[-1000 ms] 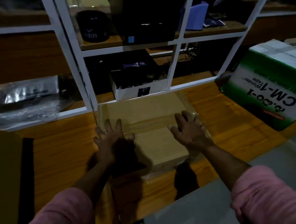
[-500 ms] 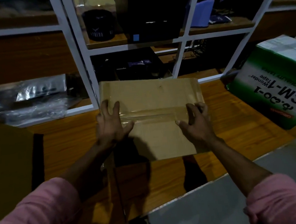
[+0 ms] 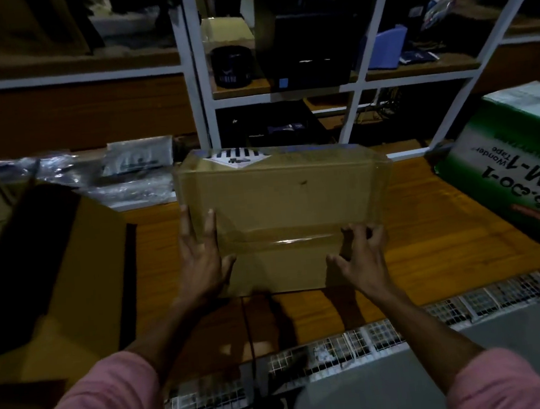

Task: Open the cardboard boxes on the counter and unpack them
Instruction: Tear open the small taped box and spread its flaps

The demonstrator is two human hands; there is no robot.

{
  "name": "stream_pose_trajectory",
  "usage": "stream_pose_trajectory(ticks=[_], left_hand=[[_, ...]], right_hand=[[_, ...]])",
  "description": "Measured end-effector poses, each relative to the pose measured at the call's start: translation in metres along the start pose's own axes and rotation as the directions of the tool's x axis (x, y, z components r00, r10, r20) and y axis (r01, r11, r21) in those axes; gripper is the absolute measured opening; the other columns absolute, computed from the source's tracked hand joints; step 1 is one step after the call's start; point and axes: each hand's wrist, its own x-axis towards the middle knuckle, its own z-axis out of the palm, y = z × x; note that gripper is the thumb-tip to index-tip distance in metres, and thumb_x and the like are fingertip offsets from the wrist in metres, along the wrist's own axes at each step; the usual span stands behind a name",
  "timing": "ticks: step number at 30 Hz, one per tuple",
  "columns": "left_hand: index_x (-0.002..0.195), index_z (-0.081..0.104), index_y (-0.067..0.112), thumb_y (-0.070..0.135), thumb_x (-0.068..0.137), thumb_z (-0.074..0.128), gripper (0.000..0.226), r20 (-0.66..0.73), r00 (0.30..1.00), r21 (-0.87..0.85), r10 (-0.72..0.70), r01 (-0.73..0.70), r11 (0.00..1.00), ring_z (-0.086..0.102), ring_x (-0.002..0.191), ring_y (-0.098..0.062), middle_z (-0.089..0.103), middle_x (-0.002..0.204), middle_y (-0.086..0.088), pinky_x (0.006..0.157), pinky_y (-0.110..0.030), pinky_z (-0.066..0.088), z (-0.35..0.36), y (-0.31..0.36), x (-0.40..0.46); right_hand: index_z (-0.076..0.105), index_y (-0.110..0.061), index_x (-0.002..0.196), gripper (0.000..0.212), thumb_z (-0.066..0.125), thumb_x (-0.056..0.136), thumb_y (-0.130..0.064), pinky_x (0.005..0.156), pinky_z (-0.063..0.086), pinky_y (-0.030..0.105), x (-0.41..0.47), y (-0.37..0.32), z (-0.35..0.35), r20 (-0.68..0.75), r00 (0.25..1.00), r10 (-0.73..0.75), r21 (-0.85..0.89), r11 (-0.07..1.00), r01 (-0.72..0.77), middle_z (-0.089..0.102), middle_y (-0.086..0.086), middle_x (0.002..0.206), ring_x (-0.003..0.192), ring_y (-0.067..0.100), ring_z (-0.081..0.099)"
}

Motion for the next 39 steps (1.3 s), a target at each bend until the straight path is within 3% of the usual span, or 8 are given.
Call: stream_pose_trajectory(ticks=[5, 10, 14, 19, 23, 27, 33, 39], left_hand=[[0.154, 0.018, 0.017, 0.055, 0.089, 0.056, 0.085, -0.074, 0.997, 0.048, 0.019, -0.015, 0.999, 0.021, 0.146, -0.048, 0.000, 0.166, -0.019, 0.107, -0.065, 0.039, -0.013, 0.004, -0.038], [0.155, 0.016, 0.020, 0.062, 0.092, 0.042, 0.080, -0.179, 0.983, 0.056, 0.035, -0.025, 0.998, 0.020, 0.147, -0.049, 0.009, 0.163, -0.019, 0.106, -0.068, 0.036, -0.040, 0.013, -0.039], [0.156, 0.021, 0.021, 0.063, 0.094, 0.039, 0.077, -0.207, 0.975, 0.073, 0.081, -0.067, 0.995, 0.020, 0.147, -0.046, 0.008, 0.165, -0.016, 0.108, -0.065, 0.035, -0.064, 0.027, -0.024], [0.149, 0.034, 0.021, 0.073, 0.095, 0.017, 0.077, -0.079, 0.997, 0.110, -0.014, 0.023, 0.994, 0.029, 0.145, -0.043, 0.021, 0.163, -0.015, 0.109, -0.064, 0.038, -0.091, 0.049, 0.013], [0.147, 0.038, 0.018, 0.073, 0.096, 0.026, 0.076, 0.034, 0.996, 0.176, -0.087, 0.080, 0.981, 0.035, 0.139, -0.050, 0.022, 0.162, -0.015, 0.104, -0.064, 0.042, -0.097, 0.050, 0.051], [0.155, 0.027, 0.023, 0.078, 0.093, 0.026, 0.082, 0.152, 0.981, 0.213, -0.120, 0.086, 0.973, 0.023, 0.144, -0.052, 0.013, 0.167, -0.010, 0.108, -0.071, 0.032, -0.093, 0.048, 0.082], [0.159, 0.021, 0.021, 0.073, 0.097, 0.024, 0.080, 0.296, 0.950, 0.177, -0.098, 0.046, 0.983, 0.018, 0.151, -0.039, 0.014, 0.168, -0.008, 0.113, -0.066, 0.026, -0.090, 0.057, 0.102], [0.148, 0.036, 0.020, 0.066, 0.097, 0.033, 0.069, 0.195, 0.979, 0.200, -0.063, 0.024, 0.980, 0.026, 0.141, -0.041, 0.036, 0.152, -0.013, 0.100, -0.058, 0.040, -0.097, 0.059, 0.082]], right_hand=[[0.049, -0.014, 0.128, 0.057, 0.074, 0.087, -0.044, 0.091, 0.053, 0.055, -0.023, 0.003, -0.029, -0.035, 0.999, -0.006, -0.034, 0.999, 0.005, 0.036, 0.013, 0.130, 0.116, 0.037, 0.049], [0.047, -0.013, 0.118, 0.053, 0.055, 0.092, -0.058, 0.081, 0.050, 0.043, -0.020, -0.019, -0.078, -0.289, 0.956, -0.051, 0.037, 0.997, 0.065, 0.039, 0.013, 0.124, 0.103, 0.028, 0.047], [0.044, -0.018, 0.123, 0.052, 0.047, 0.093, -0.060, 0.077, 0.057, 0.042, -0.003, -0.047, -0.109, -0.374, 0.921, -0.111, 0.118, 0.979, 0.166, 0.033, 0.008, 0.128, 0.111, 0.027, 0.047], [0.049, -0.014, 0.139, 0.063, 0.042, 0.098, -0.062, 0.101, 0.047, 0.047, 0.029, -0.066, -0.124, -0.148, 0.983, -0.104, -0.043, 0.994, 0.099, 0.036, 0.011, 0.141, 0.129, 0.034, 0.040], [0.051, -0.017, 0.137, 0.089, 0.020, 0.085, -0.081, 0.102, 0.040, 0.049, 0.055, -0.072, -0.123, -0.019, 0.999, -0.046, -0.125, 0.991, 0.044, 0.037, 0.010, 0.147, 0.132, 0.036, 0.041], [0.045, -0.022, 0.143, 0.106, 0.010, 0.075, -0.095, 0.110, 0.037, 0.061, 0.084, -0.072, -0.117, 0.075, 0.997, 0.029, -0.157, 0.987, -0.017, 0.036, 0.012, 0.154, 0.137, 0.042, 0.039], [0.039, -0.032, 0.144, 0.093, 0.011, 0.081, -0.094, 0.113, 0.027, 0.066, 0.108, -0.073, -0.102, 0.238, 0.971, 0.020, -0.197, 0.980, 0.028, 0.047, 0.008, 0.150, 0.144, 0.041, 0.030], [0.026, -0.033, 0.154, 0.092, 0.023, 0.083, -0.091, 0.111, 0.022, 0.070, 0.090, -0.078, -0.104, 0.211, 0.977, 0.043, -0.279, 0.960, 0.018, 0.017, 0.004, 0.163, 0.149, 0.045, 0.010]])
